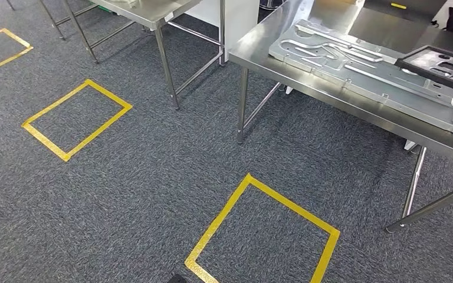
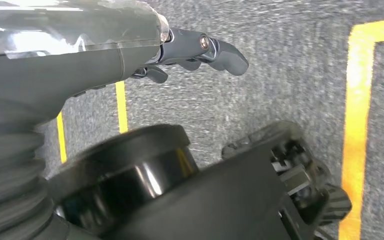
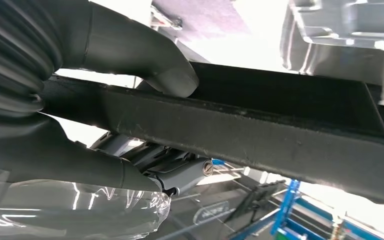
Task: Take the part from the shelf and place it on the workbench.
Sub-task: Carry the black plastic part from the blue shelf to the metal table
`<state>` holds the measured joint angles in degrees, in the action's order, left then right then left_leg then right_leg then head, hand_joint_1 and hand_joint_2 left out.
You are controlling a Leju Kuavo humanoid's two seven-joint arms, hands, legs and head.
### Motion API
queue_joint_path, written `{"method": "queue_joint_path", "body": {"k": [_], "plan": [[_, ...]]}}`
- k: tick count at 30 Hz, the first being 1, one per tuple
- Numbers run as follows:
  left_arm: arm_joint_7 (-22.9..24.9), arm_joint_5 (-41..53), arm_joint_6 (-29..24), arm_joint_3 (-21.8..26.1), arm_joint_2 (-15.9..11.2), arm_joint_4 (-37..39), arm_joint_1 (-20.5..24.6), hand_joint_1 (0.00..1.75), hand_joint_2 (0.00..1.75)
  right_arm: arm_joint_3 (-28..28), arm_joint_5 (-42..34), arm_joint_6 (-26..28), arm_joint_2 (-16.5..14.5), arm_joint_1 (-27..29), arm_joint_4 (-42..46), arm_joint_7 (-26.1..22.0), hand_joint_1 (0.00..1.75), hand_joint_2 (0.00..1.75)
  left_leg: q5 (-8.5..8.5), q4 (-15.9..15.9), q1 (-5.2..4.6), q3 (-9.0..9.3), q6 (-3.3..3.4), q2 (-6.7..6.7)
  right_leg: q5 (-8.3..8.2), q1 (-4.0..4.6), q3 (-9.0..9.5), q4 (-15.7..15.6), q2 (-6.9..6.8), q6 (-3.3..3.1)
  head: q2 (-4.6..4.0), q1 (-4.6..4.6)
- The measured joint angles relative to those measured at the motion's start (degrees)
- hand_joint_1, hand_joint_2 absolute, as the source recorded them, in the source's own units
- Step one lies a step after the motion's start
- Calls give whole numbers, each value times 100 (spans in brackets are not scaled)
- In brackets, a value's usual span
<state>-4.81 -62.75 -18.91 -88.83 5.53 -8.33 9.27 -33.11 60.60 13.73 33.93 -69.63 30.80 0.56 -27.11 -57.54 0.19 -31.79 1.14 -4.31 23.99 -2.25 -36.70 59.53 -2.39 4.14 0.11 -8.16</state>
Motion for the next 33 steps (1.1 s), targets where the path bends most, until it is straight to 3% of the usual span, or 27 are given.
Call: {"method": "queue_joint_path", "body": {"k": [1, 3, 5, 7, 9, 10, 11, 12, 13, 15, 17, 19, 21, 23, 25, 26, 27, 29, 30, 32, 33], "plan": [[2, 4, 0, -1, -2, 1, 4, 0, 175, 1, -13, -5, 18, 8, 1, -5, 175, 175, -34, -36, -17, 3, -39, -34, 5, 18, 46, -92, -11, -54, 0, -1], [9, 19, 8, -2, 0, 3, 12, 0, 175, 4, -31, -14, 75, 41, 6, -18, 175, 175, -71, -51, -34, 19, -95, -100, 29, 34, 25, -51, 94, -184, 0, 0], [21, 49, 16, -2, 1, 4, 20, 0, 175, 12, -57, -10, 155, 69, 22, -41, 175, 175, -174, -156, -11, -12, -149, -18, 32, 23, 19, -45, 172, -264, 0, -1], [25, 85, 19, -2, 1, 3, 18, 0, 175, 29, -96, 4, 214, 87, 44, -63, 175, 175, -481, -683, 15, -246, -181, 211, 25, 24, 19, -48, 259, -331, 0, -4], [16, 103, 21, -2, 2, 2, 33, 0, 175, 42, -128, 18, 244, 148, 57, -75, 175, 175, -818, -1505, 15, -638, -170, 344, 23, 60, 17, -47, 368, -368, 0, -4], [14, 108, 25, -2, 3, 2, 47, 0, 175, 44, -136, 21, 255, 193, 61, -79, 175, 175, -869, -1772, 8, -779, -151, 362, 23, 85, 20, -46, 433, -378, 0, -5], [14, 115, 27, -2, 4, 2, 62, 0, 175, 46, -139, 22, 267, 236, 63, -82, 175, 175, -800, -1818, -6, -827, -115, 374, 24, 112, 26, -46, 501, -385, 0, -4], [18, 121, 31, -2, 7, 2, 67, 0, 175, 48, -140, 21, 280, 266, 69, -84, 175, 175, -624, -1629, -24, -769, -60, 394, 24, 138, 32, -46, 572, -391, 0, -4], [26, 129, 32, -2, 9, 3, 64, 0, 175, 51, -140, 20, 293, 284, 81, -80, 175, 175, -372, -1247, -52, -627, 19, 462, 22, 158, 37, -46, 645, -395, 0, -4], [44, 162, 33, -2, -1, 4, 52, 0, 175, 64, -142, 12, 320, 308, 117, -41, 175, 175, -13, -486, -87, -319, 205, 710, 11, 172, 33, -53, 778, -394, 0, -3], [62, 196, 33, -2, -10, 4, 44, 0, 175, 74, -139, -4, 336, 362, 146, 16, 175, 175, 56, -176, -106, -175, 286, 843, -14, 132, 14, -70, 901, -354, 0, -2], [80, 213, 33, -2, -8, 4, 54, 0, 175, 76, -91, -31, 350, 416, 163, 40, 175, 175, 86, -73, -111, -120, 273, 748, -47, 95, -1, -103, 1002, -290, 0, 0], [105, 271, 34, -3, 3, 4, 86, 0, 175, 74, 18, -75, 340, 341, 167, 46, 175, 175, 177, 115, -91, -46, 256, 614, 46, 108, -84, 21, 758, -249, 0, 1], [126, 346, 35, -4, 20, 4, 106, 0, 175, 66, 146, -117, 234, 147, 152, 59, 175, 175, 241, 236, -77, -9, 233, 457, 361, 105, -352, 567, 389, -212, 0, 0], [130, 383, 36, -4, 31, 4, 112, 0, 175, 37, 278, -131, 22, -6, 114, 87, 175, 175, 230, 231, -55, -14, 210, 290, 614, 55, -661, 1221, 290, -145, 0, 0], [128, 393, 36, -4, 36, 4, 119, 0, 175, 12, 339, -131, -99, -50, 86, 106, 175, 175, 214, 216, -32, -13, 185, 208, 596, 21, -715, 1339, 271, -100, 0, -1], [125, 393, 36, -4, 42, 4, 135, 0, 175, -20, 388, -130, -216, -85, 55, 127, 175, 175, 192, 187, -2, -16, 151, 134, 479, -17, -665, 1251, 243, -50, 0, -1], [121, 393, 36, -4, 55, 5, 176, 0, 175, -72, 435, -122, -394, -157, -3, 149, 175, 175, 115, 64, 49, -47, 55, 24, 131, -94, -323, 604, 80, 67, 0, -1], [120, 393, 35, -4, 55, 5, 196, 0, 175, -90, 441, -114, -454, -211, -31, 151, 175, 175, 64, -30, 49, -81, -3, -7, 32, -103, -168, 300, -27, 86, 1, 0], [106, 387, 29, -4, 54, 5, 209, 0, 175, -106, 443, -98, -532, -282, -79, 151, 175, 175, -13, -157, 17, -131, -92, -50, 32, -86, -57, 57, -130, 3, 1, -5], [91, 381, 24, -4, 52, 4, 207, 0, 175, -113, 443, -92, -578, -296, -98, 147, 175, 175, -32, -179, 7, -135, -122, -75, 49, -68, -76, 76, -87, -81, 1, -8]]}}
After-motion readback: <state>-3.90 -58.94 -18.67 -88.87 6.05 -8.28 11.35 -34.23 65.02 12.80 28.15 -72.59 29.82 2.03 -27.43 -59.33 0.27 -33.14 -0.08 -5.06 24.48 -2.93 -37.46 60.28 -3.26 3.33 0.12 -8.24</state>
